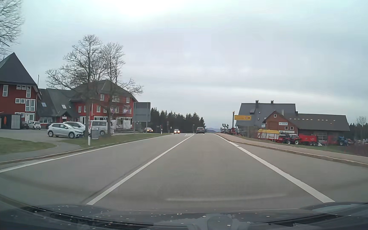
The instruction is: Follow the waypoints while adhering to traffic rules and regulations
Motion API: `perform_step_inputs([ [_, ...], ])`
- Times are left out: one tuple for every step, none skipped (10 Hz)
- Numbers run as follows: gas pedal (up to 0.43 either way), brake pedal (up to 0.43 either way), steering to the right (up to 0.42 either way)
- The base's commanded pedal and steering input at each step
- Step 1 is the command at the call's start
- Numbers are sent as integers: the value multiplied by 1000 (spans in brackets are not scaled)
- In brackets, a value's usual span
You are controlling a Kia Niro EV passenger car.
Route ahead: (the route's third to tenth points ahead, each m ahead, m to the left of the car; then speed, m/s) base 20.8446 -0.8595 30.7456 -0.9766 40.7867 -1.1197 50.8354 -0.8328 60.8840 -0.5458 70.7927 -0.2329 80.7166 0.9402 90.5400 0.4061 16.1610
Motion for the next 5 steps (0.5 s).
perform_step_inputs([
  [39, 0, 9],
  [47, 0, 9],
  [47, 0, 9],
  [47, 0, 9],
  [47, 0, 9],
])
